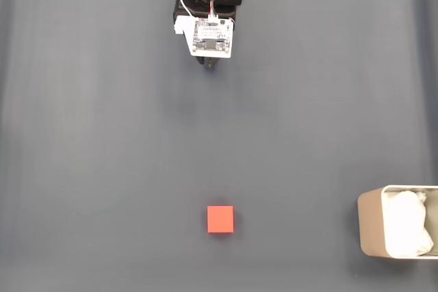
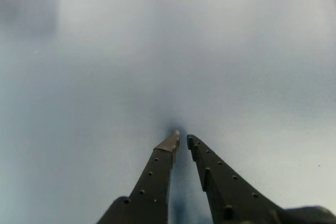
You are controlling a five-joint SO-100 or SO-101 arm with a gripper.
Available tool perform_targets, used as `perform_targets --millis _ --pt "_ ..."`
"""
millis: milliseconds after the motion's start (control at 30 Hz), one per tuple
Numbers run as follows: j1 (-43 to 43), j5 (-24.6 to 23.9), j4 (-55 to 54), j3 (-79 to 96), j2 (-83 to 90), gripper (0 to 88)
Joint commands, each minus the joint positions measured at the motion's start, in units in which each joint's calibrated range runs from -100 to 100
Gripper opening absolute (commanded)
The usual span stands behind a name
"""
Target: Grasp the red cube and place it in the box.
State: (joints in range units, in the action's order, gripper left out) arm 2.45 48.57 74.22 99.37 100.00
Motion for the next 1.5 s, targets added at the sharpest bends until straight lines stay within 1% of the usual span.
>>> perform_targets --millis 0,1467 --pt "0.25 -0.44 1.43 0.45 -0.09 1.6" --pt "-0.53 -0.39 1.43 0.45 -0.09 1.6"
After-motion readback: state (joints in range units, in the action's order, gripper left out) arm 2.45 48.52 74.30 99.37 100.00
